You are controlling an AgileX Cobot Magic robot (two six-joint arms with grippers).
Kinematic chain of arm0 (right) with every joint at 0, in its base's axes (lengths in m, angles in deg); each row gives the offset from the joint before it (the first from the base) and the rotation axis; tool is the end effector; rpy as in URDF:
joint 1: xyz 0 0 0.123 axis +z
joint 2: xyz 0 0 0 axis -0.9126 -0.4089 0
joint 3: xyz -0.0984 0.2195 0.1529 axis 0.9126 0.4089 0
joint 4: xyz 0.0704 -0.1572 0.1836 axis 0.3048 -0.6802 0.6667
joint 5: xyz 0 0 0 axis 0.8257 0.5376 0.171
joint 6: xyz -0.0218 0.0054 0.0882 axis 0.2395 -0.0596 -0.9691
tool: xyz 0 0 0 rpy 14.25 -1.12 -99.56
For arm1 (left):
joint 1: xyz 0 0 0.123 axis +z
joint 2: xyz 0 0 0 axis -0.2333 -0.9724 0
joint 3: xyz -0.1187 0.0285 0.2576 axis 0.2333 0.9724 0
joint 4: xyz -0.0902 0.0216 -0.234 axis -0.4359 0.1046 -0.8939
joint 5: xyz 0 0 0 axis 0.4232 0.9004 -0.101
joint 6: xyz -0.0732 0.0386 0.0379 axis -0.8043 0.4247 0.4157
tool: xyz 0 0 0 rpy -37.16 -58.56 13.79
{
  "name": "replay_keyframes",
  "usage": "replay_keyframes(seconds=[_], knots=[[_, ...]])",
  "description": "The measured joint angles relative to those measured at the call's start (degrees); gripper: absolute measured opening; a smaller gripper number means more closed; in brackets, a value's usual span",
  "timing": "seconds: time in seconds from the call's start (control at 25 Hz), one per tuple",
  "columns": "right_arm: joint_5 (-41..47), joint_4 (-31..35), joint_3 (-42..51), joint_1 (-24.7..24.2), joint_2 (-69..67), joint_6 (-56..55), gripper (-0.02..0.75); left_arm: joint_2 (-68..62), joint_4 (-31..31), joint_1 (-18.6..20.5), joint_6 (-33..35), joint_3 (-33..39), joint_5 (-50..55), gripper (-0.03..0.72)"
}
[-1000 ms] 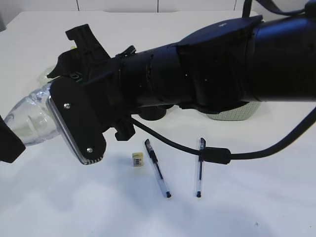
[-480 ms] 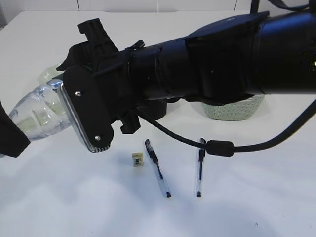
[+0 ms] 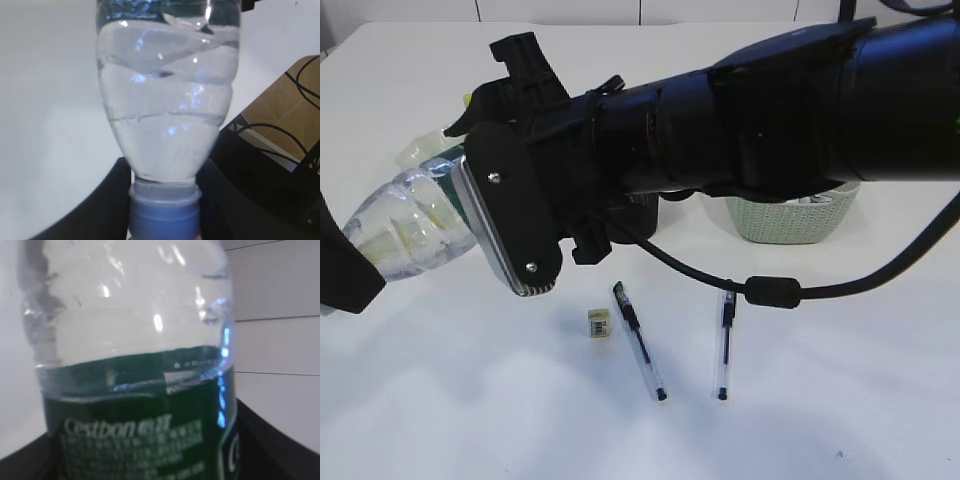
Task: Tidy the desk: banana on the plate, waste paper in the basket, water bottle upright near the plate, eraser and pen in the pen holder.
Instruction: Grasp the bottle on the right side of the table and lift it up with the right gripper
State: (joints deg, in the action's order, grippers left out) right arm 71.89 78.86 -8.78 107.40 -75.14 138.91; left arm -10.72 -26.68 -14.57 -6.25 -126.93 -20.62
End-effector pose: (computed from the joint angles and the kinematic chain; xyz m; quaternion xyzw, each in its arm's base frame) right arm 0.2878 0.2844 0.2746 -0.7822 0.2925 -0.1203 0.5368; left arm 0.1779 -0.1175 0.3367 0.2771 0.9355 -0.1477 0.1619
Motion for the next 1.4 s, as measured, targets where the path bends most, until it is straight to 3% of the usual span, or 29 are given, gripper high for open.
replay_keyframes(seconds=[0.4,0.84,1.4], knots=[[0.3,-0.1,0.0,-0.1,0.0,0.5,0.426,0.0,-0.1,0.0,0.0,-0.1,0.0,0.241],[0.3,-0.2,0.0,-0.1,0.0,0.6,0.421,0.0,-0.1,0.0,0.0,-0.2,0.0,0.244],[-3.3,2.4,0.0,-1.2,-0.3,0.1,0.418,0.9,3.2,-0.1,1.3,-0.3,0.5,0.333]])
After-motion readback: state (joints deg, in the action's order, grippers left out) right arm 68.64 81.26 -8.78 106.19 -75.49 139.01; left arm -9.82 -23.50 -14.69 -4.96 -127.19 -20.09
